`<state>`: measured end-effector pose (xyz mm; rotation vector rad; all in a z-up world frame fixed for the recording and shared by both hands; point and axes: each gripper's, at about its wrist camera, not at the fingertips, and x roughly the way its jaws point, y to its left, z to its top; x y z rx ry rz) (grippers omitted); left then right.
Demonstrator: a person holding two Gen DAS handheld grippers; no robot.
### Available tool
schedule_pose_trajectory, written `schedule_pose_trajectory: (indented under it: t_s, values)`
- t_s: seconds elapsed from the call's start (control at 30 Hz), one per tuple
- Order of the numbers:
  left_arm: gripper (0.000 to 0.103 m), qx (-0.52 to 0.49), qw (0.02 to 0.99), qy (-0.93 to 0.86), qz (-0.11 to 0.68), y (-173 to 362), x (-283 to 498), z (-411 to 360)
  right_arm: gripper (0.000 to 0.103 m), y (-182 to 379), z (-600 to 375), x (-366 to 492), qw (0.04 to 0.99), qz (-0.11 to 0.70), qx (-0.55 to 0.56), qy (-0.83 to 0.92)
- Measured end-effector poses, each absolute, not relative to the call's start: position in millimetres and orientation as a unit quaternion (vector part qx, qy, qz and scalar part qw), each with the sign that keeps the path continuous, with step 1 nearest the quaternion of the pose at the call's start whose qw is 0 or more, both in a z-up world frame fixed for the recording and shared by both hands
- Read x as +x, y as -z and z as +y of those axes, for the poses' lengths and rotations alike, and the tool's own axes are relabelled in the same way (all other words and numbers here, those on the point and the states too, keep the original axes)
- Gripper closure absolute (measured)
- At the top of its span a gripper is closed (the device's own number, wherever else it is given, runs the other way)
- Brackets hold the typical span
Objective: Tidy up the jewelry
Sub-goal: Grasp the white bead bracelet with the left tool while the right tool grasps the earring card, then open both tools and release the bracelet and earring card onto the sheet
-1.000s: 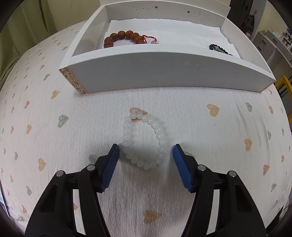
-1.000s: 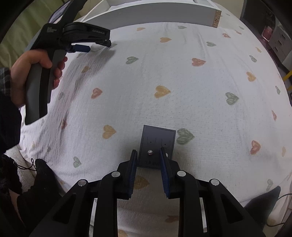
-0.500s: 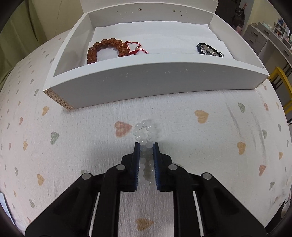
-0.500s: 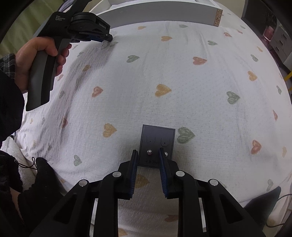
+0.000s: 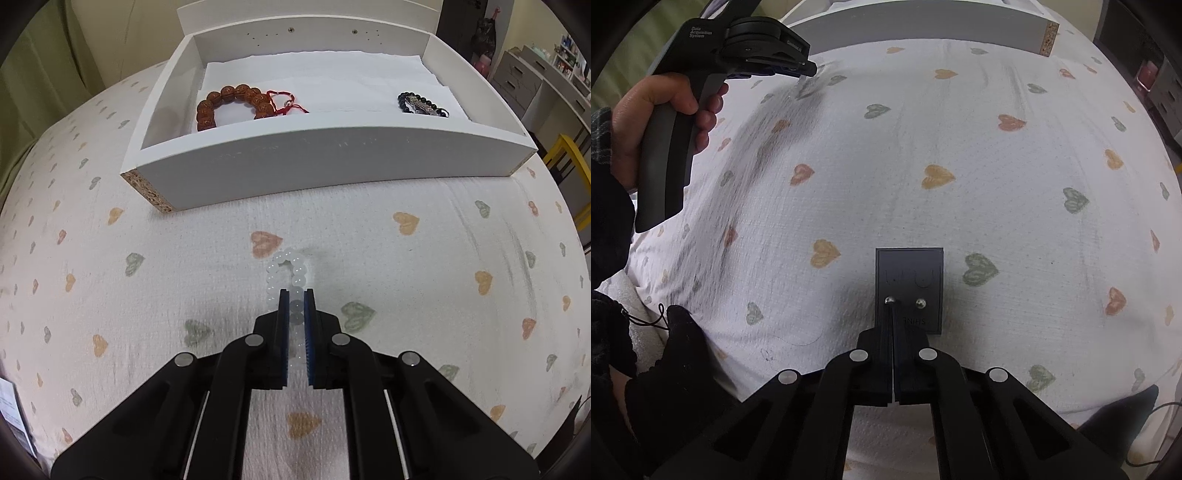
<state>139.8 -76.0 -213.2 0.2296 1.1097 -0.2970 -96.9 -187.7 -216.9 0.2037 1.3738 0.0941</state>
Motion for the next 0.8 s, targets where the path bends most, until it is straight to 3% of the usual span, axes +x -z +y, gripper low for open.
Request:
schedule_pose_trajectory:
  t_s: [0.8]
  values:
    - [0.097,0.055,0.825,0.136,0.546,226,145,-59,0.101,218,-192,-91,0.768,0.631,0.105,-0.045]
